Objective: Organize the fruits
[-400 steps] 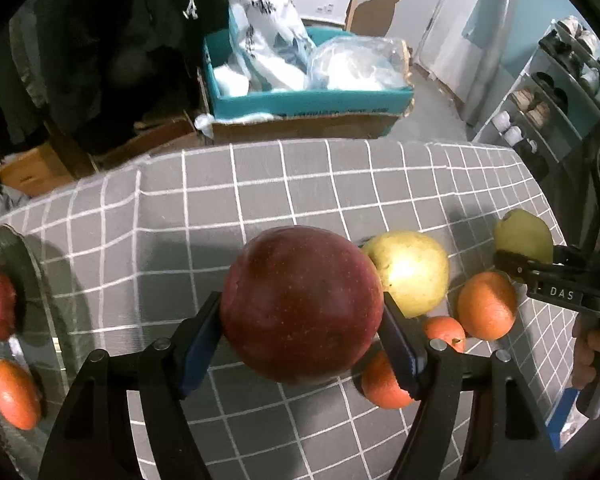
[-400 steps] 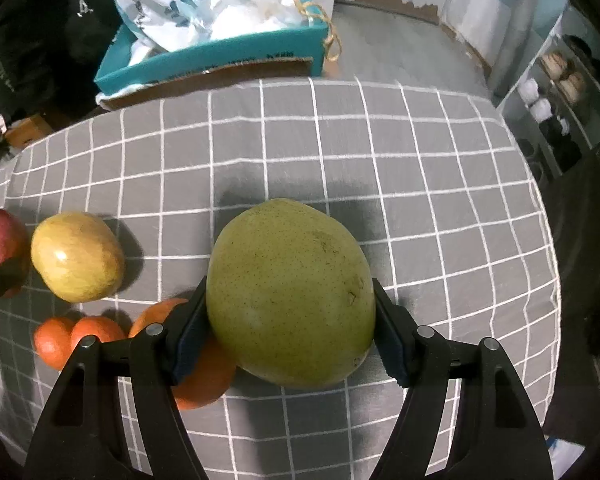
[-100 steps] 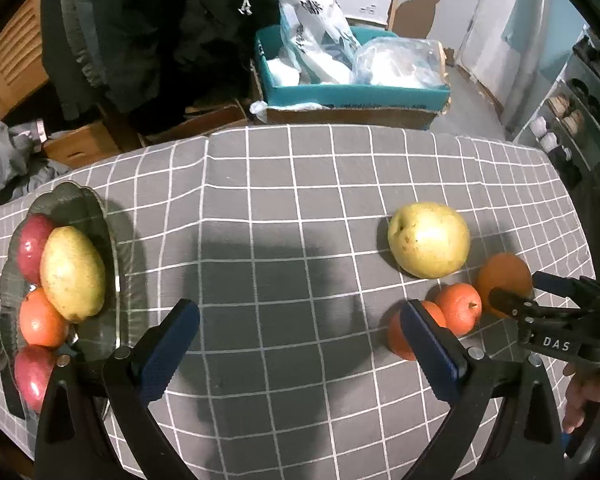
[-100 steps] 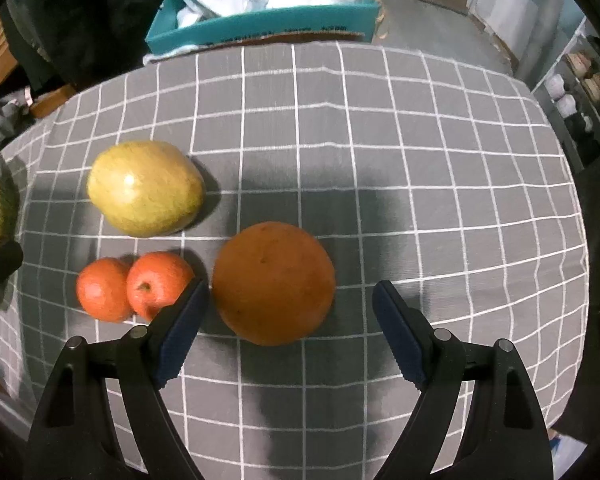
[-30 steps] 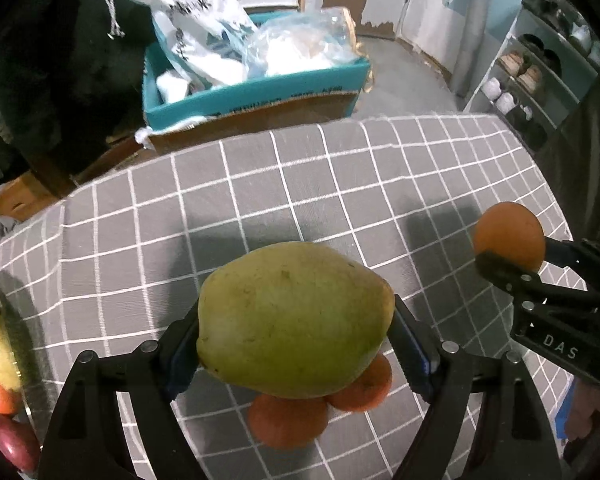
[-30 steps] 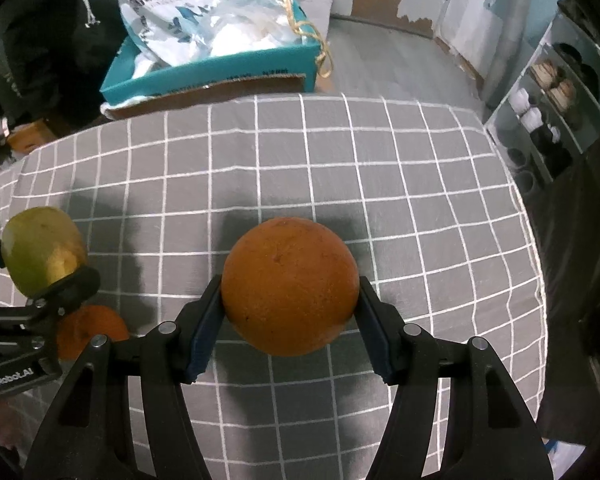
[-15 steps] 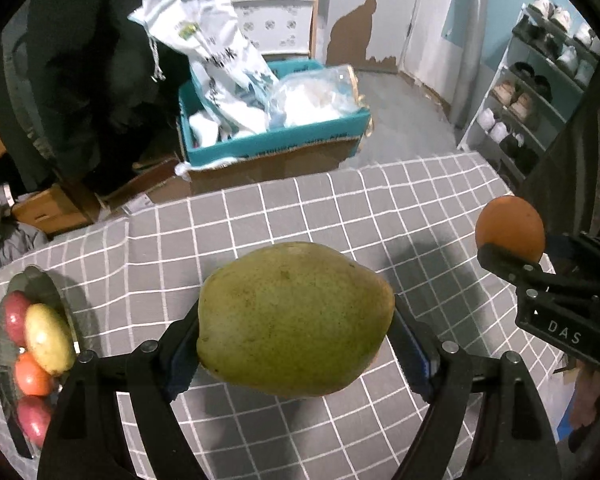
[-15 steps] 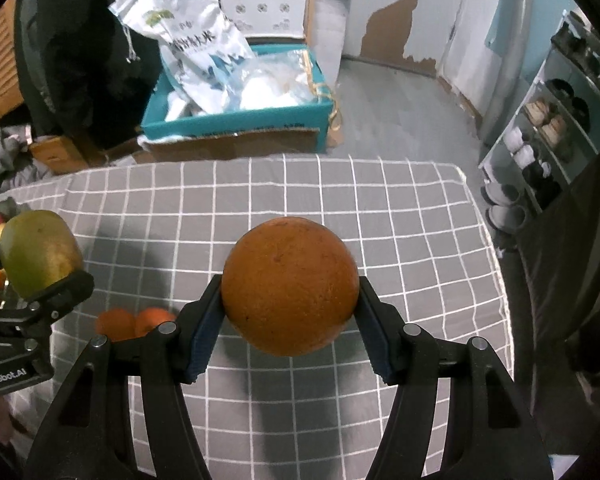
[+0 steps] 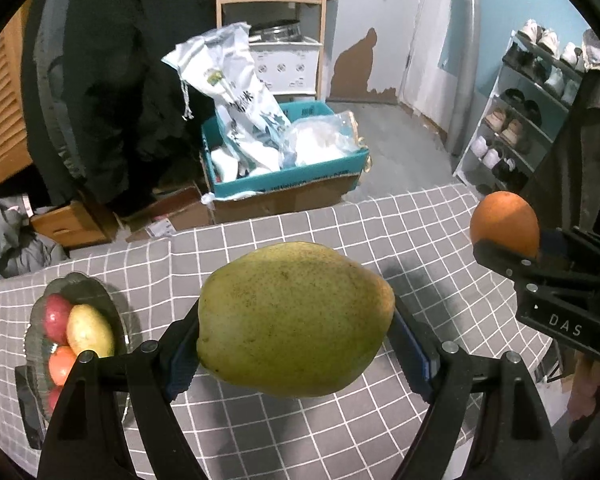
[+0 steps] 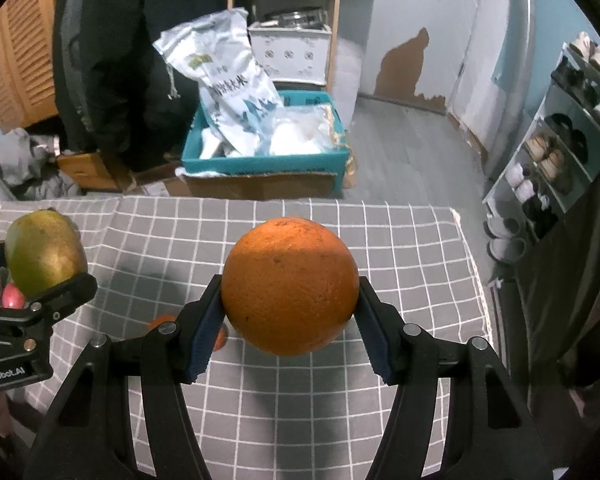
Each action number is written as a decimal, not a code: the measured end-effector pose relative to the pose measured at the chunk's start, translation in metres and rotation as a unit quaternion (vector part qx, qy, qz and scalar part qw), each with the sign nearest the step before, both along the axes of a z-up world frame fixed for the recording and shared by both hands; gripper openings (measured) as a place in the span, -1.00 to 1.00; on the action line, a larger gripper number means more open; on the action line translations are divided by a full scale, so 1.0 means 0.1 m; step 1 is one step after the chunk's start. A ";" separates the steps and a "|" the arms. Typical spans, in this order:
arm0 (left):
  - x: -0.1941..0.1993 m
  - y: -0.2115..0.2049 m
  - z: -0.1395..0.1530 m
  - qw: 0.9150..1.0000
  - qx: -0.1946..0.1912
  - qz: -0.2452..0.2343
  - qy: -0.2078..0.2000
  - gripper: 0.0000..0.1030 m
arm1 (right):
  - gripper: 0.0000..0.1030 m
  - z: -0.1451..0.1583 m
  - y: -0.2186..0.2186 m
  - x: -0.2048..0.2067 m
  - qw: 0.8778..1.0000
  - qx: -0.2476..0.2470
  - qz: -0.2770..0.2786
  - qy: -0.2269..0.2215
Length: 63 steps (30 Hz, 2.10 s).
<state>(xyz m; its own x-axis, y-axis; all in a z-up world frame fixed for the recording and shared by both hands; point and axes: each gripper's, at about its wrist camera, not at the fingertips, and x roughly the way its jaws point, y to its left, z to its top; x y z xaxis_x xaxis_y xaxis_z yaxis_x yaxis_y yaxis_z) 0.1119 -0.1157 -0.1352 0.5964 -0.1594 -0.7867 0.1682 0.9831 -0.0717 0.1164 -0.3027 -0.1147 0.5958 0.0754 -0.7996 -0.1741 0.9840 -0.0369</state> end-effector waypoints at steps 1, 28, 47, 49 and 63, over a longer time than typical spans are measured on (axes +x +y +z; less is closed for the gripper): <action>-0.02 0.03 0.03 1.000 -0.001 0.001 -0.004 0.64 | 0.22 0.03 0.02 -0.02 1.000 0.000 0.001 -0.003; -0.48 0.76 0.65 0.995 -0.019 0.050 -0.082 0.64 | 0.22 0.67 0.72 -0.32 0.995 0.023 0.067 -0.073; -0.59 1.41 0.66 0.990 -0.026 0.105 -0.085 0.64 | 0.22 0.69 1.42 -0.23 0.991 0.031 0.115 -0.064; -0.60 1.48 0.65 0.990 -0.027 0.111 -0.084 0.64 | 0.22 0.68 1.51 -0.22 0.990 0.033 0.121 -0.061; -0.64 2.23 0.46 0.981 -0.025 0.180 -0.064 0.64 | 0.22 0.40 2.27 -0.10 0.984 0.037 0.175 -0.026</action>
